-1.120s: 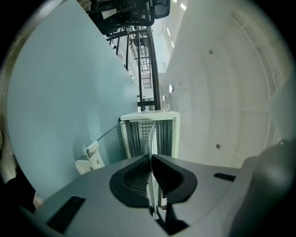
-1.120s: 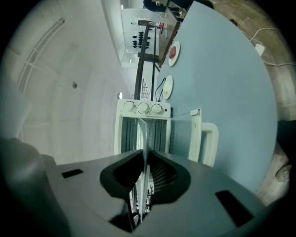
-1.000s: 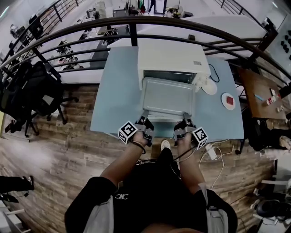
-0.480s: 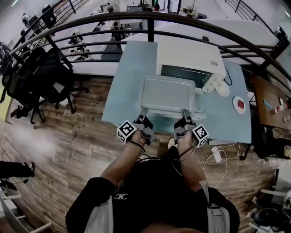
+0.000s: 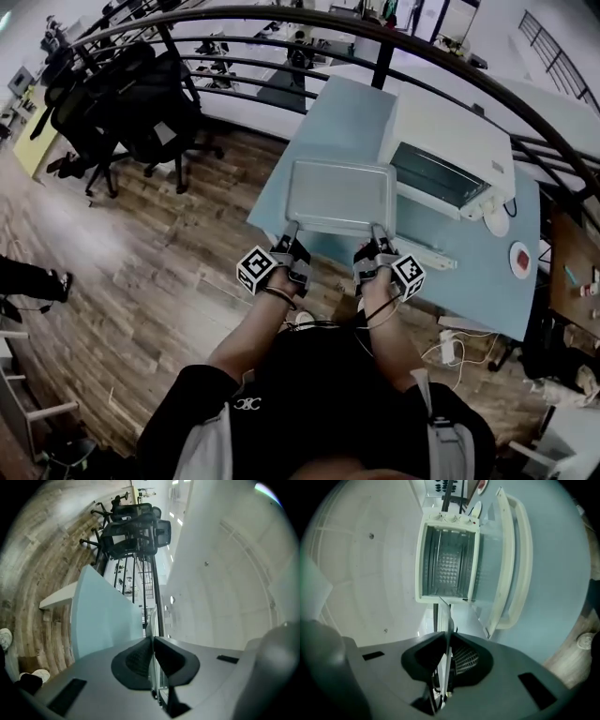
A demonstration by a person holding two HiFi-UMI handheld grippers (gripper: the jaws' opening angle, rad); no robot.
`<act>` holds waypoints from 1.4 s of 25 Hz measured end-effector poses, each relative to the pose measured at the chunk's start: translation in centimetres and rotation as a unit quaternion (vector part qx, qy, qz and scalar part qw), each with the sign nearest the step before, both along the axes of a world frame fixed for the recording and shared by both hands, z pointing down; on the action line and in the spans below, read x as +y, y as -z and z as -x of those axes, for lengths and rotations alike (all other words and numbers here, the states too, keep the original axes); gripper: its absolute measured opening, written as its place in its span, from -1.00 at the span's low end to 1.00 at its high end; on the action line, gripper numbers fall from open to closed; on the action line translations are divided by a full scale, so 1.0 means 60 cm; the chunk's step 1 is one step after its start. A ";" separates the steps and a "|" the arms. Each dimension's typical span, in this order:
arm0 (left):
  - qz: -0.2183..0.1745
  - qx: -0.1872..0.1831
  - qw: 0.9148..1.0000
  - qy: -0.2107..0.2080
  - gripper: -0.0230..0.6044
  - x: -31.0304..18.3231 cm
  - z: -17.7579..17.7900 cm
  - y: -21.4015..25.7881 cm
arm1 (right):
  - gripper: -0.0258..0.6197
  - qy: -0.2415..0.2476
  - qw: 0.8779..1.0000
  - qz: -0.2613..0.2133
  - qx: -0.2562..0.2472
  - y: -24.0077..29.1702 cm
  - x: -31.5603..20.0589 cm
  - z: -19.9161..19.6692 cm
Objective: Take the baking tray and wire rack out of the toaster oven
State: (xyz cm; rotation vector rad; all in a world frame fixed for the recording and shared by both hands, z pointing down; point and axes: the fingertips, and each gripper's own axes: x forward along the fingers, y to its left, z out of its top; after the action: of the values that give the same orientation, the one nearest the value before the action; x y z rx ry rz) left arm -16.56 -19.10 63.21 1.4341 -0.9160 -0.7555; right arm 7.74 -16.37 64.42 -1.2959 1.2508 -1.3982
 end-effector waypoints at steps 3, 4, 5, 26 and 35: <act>0.008 -0.003 1.000 0.030 -0.83 0.009 0.052 -0.009 | -0.77 0.032 0.999 0.009 -0.006 -0.008 -0.016 0.054; 0.010 -0.005 0.999 0.040 -0.83 0.012 0.069 -0.013 | -0.77 0.042 0.999 0.012 -0.007 -0.012 -0.021 0.070; 0.012 -0.006 0.999 0.049 -0.83 0.014 0.084 -0.017 | -0.77 0.050 0.999 0.015 -0.007 -0.017 -0.027 0.085; 0.105 -0.028 0.989 0.097 -0.83 -0.020 0.189 -0.120 | -0.75 0.096 0.988 0.118 0.003 -0.123 -0.100 0.188; 0.144 -0.047 0.985 0.082 -0.81 -0.032 0.185 -0.163 | -0.75 0.090 0.979 0.181 0.012 -0.167 -0.100 0.184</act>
State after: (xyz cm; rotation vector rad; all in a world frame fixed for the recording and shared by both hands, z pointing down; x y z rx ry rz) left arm -27.64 -20.99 72.97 1.1569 -1.1765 -0.6504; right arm -3.32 -22.38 74.42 -1.4727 1.1886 -1.8081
